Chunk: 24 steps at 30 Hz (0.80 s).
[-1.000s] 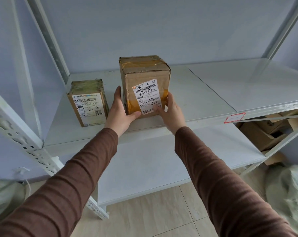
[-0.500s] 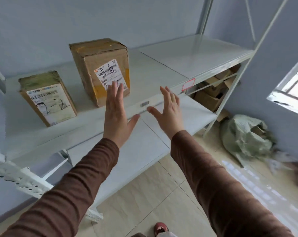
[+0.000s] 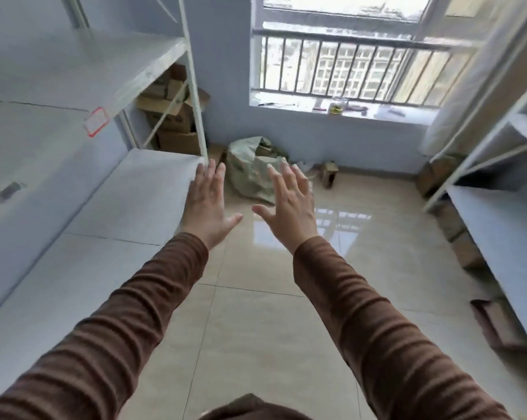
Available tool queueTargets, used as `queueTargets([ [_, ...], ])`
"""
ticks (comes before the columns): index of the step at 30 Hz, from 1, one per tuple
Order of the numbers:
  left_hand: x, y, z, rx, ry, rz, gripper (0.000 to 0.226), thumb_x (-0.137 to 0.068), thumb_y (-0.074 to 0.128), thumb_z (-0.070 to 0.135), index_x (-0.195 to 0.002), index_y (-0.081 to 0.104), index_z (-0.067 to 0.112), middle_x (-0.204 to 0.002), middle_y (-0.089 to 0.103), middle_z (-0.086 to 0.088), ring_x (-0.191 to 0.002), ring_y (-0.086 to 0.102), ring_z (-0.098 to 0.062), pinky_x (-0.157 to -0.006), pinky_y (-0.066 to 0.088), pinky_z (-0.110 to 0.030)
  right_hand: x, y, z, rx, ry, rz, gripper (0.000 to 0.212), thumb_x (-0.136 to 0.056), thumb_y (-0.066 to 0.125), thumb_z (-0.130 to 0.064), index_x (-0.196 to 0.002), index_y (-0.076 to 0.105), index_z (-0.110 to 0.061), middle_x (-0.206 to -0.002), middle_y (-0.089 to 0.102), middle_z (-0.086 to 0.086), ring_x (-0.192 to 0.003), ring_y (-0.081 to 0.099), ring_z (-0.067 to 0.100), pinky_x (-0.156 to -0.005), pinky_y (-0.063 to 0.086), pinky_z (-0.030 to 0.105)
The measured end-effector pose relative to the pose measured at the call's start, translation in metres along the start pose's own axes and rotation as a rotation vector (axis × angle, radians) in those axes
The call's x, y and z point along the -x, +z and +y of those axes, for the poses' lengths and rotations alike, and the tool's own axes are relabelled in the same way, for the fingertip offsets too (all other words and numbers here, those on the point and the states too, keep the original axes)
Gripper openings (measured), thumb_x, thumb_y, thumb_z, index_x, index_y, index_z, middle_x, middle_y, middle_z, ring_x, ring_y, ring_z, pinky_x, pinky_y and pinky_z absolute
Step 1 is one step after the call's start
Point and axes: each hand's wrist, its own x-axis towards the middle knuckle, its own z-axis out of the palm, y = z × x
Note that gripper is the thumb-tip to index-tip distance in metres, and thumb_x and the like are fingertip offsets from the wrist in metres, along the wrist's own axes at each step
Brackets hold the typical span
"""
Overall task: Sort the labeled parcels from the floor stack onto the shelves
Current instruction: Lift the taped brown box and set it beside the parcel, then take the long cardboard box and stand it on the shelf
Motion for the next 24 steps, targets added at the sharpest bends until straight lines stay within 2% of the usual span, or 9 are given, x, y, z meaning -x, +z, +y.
queueTargets([
  [7,0.008,0.083,0.201,0.112,0.299,-0.162,0.112,-0.087,0.075,0.046,-0.164,0.000,0.017,-0.172,-0.009,-0.002,-0.157,-0.016,-0.021,-0.129,-0.001,-0.042,0.117,-0.106,0.154,0.080,0.340,0.066,0.084,-0.090,0.071,-0.046,-0.159,0.028,-0.027,-0.171,0.014,0.002,-0.158,0.006,0.025,-0.126,0.007,0.055],
  [15,0.081,0.167,0.430,0.169,0.569,-0.324,0.112,-0.088,0.074,0.046,-0.163,-0.004,0.019,-0.171,-0.010,-0.001,-0.157,-0.017,-0.019,-0.128,-0.002,-0.038,0.274,-0.221,0.309,0.200,0.632,0.109,0.086,-0.092,0.068,-0.048,-0.161,0.022,-0.026,-0.172,0.009,0.003,-0.158,0.005,0.024,-0.127,0.008,0.055],
  [24,0.139,0.228,0.614,0.231,0.895,-0.476,0.110,-0.089,0.071,0.048,-0.164,-0.003,0.018,-0.172,-0.008,-0.003,-0.157,-0.014,-0.020,-0.124,-0.007,-0.032,0.407,-0.304,0.412,0.240,0.960,0.199,0.083,-0.097,0.063,-0.048,-0.162,0.018,-0.022,-0.173,0.002,0.001,-0.159,0.000,0.018,-0.127,0.006,0.054],
])
